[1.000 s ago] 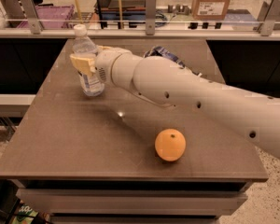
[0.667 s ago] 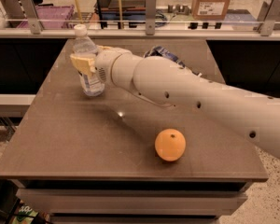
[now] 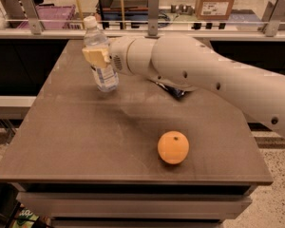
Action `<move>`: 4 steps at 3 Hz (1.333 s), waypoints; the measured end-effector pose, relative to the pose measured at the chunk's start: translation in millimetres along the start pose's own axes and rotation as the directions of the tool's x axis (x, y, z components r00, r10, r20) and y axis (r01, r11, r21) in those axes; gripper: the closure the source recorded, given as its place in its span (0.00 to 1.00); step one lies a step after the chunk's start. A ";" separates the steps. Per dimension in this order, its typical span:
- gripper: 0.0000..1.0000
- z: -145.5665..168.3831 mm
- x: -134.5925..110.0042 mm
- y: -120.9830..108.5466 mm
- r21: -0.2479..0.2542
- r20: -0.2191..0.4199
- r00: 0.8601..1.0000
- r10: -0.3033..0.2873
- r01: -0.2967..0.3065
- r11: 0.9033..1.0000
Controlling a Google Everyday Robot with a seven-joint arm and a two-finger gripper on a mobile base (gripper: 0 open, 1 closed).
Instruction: Knock blue plastic bottle over
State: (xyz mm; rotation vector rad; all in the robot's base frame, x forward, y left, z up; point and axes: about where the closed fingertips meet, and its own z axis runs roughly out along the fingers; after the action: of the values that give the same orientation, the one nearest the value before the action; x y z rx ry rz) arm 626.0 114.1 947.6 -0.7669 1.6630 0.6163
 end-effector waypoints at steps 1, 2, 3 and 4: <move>1.00 -9.2 -11.3 -18.6 -0.056 -0.078 0.996 -0.053 0.049 0.997; 1.00 -9.2 -19.7 -27.5 -0.112 -0.162 0.983 -0.083 0.065 0.992; 1.00 -17.8 -18.8 -19.9 -0.158 -0.285 0.952 -0.109 0.066 0.985; 1.00 -28.6 -10.1 -3.8 -0.192 -0.417 0.903 -0.103 0.024 0.981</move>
Offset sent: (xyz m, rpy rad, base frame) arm 0.0105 -0.0300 0.0127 -0.2903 0.1948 0.2504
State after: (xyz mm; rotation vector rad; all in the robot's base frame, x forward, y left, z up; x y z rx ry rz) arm 612.2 92.1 963.7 -1.1491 1.9870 0.5876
